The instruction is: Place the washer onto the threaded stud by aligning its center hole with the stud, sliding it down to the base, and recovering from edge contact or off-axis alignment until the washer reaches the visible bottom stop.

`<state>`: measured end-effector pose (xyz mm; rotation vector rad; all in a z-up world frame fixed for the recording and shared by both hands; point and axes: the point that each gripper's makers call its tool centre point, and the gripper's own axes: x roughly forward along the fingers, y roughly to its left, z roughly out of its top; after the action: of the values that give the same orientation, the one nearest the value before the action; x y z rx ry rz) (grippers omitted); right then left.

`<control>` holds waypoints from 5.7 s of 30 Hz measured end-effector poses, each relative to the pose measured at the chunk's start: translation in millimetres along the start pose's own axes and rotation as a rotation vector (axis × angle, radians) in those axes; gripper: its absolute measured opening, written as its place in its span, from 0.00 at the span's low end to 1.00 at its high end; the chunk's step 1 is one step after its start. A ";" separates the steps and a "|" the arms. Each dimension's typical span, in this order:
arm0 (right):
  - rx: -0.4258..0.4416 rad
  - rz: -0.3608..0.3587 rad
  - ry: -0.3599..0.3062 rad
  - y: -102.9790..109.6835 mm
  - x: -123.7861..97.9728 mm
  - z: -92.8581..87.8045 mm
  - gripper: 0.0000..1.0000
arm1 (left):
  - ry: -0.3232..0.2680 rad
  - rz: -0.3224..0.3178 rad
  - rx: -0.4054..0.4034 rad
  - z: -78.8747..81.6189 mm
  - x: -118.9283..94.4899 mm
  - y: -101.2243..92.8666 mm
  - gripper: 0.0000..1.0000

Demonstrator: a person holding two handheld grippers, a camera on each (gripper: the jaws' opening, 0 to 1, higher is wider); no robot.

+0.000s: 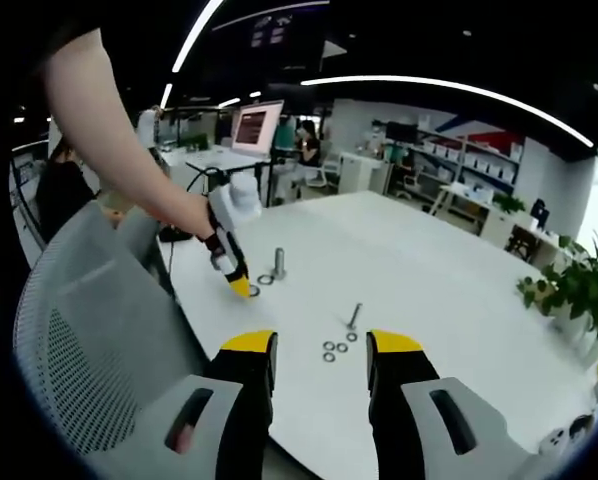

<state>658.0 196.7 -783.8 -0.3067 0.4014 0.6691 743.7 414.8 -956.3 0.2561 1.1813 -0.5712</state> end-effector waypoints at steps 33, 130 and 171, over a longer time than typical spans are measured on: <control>0.006 -0.003 0.014 -3.0 1.1 -3.8 0.36 | 0.220 0.015 0.328 8.0 17.3 10.9 0.24; 0.004 -0.046 0.051 -12.1 1.6 -10.5 0.35 | 0.069 0.089 0.545 85.2 -19.2 47.6 0.19; -0.002 -0.060 0.087 -14.6 2.5 -17.7 0.34 | 0.060 0.070 0.485 67.6 8.0 52.5 0.26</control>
<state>664.6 180.1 -798.4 -0.3496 0.4725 0.5988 828.3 423.9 -943.9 0.7287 1.0737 -0.7879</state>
